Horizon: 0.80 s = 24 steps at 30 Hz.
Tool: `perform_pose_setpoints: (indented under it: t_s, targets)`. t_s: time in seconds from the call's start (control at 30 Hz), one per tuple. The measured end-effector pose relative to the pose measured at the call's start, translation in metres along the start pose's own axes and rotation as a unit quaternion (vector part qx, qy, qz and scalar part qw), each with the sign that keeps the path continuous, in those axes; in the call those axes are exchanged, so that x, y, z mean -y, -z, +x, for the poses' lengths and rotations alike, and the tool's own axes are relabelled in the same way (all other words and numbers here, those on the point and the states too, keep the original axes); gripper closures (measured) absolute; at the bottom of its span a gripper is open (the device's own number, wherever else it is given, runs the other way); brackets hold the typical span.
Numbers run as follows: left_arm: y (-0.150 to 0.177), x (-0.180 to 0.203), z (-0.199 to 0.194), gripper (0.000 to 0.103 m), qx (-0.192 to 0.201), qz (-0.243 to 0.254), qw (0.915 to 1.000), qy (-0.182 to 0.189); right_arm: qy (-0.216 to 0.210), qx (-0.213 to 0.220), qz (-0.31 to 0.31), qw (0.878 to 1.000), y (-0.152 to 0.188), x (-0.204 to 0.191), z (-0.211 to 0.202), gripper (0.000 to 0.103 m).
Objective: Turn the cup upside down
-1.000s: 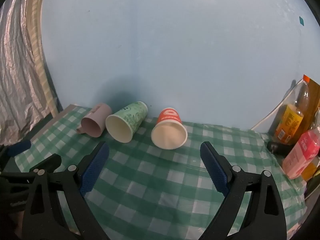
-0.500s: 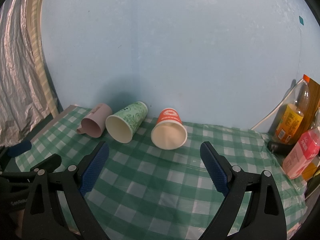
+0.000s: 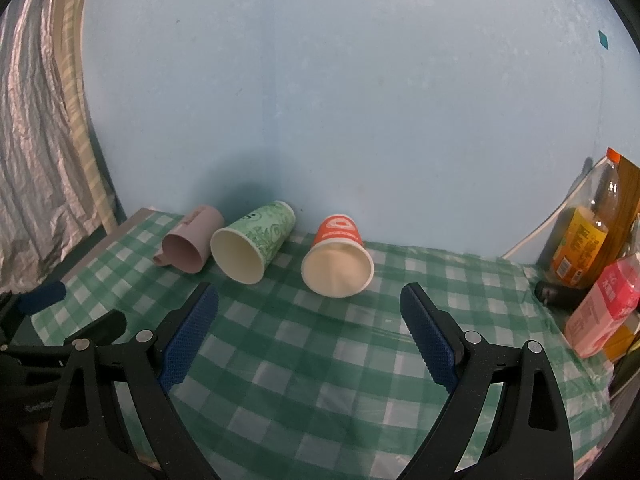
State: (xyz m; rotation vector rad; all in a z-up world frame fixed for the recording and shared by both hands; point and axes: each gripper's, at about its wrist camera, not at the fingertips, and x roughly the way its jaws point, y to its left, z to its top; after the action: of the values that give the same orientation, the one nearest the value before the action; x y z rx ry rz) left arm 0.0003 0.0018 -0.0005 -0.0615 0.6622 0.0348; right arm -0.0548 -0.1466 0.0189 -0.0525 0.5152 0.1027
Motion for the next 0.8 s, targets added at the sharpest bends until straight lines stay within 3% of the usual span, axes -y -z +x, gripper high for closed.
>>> perform_pose_setpoints:
  t_s: [0.8]
  targets:
    - [-0.001, 0.011, 0.0, 0.008, 0.004, 0.008, 1.0, 0.0, -0.003, 0.001, -0.003, 1.0, -0.001, -0.002, 0.004, 0.012]
